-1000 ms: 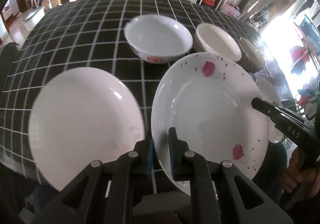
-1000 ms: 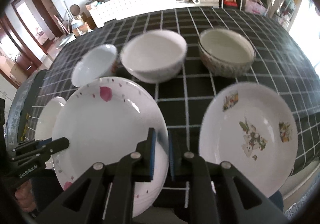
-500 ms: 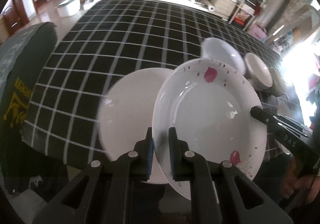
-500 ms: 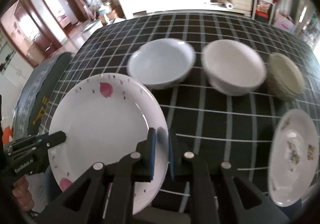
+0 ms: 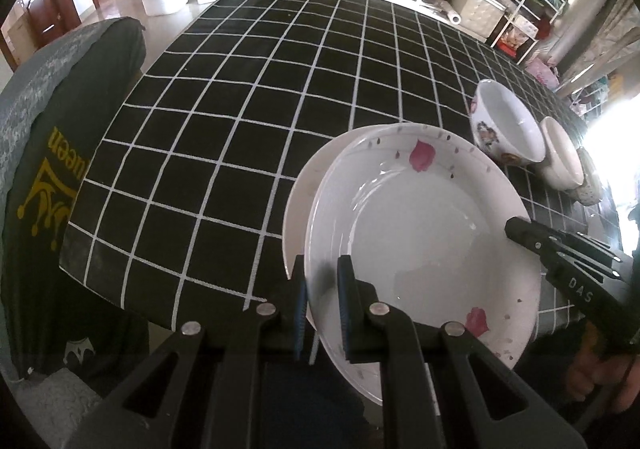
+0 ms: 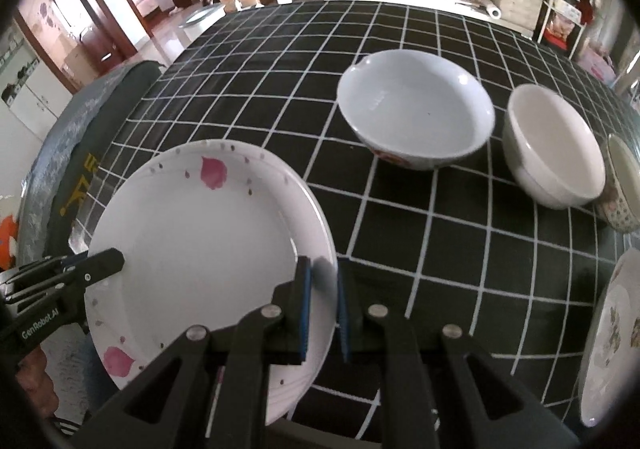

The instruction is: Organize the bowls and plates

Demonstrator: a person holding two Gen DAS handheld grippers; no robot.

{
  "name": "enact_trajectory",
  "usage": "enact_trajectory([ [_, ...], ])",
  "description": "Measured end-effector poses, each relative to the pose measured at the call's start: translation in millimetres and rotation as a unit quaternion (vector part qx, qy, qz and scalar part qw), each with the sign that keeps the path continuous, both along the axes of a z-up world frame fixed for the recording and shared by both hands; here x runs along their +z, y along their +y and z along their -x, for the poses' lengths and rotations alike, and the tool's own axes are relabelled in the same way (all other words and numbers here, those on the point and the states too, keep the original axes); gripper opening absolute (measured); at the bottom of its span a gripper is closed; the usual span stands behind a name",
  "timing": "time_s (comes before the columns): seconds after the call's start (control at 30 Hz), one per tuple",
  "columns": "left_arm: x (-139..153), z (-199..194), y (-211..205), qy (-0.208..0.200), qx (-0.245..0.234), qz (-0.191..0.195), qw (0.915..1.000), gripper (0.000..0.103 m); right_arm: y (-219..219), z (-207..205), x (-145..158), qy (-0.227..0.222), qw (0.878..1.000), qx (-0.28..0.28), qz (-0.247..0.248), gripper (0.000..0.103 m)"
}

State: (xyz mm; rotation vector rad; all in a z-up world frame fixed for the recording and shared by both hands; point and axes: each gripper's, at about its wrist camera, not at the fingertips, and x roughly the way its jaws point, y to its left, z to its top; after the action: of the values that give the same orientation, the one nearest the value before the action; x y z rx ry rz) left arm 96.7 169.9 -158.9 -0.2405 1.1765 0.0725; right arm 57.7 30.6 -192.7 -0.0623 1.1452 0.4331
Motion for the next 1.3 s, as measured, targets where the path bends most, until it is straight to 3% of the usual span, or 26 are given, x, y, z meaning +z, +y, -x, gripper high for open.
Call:
enact_trajectory([
  [0.57, -6.6, -13.8, 10.1, -0.004, 0.011, -0.008, 0.9999, 0.01, 14.4, -11.6, -12.3, 0.007, 1.0, 0.014, 0.019, 0.017],
  [0.9, -11.7, -13.1, 11.2, 0.001, 0.022, -0.022, 0.9995, 0.01, 9.1, -7.6, -5.4, -0.012, 1.0, 0.017, 0.015, 0.017],
  [1.1, 5.0, -2.3, 14.3, -0.015, 0.042, -0.046, 0.9979, 0.01, -5.2, -0.7, 5.7, -0.019, 1.0, 0.0, 0.002, 0.017],
  [1.3, 33.8, 11.9, 7.3, -0.047, 0.044, -0.034, 0.9974, 0.01, -30.0, 9.1, 28.7, -0.039, 0.999, -0.028, -0.016, 0.017],
])
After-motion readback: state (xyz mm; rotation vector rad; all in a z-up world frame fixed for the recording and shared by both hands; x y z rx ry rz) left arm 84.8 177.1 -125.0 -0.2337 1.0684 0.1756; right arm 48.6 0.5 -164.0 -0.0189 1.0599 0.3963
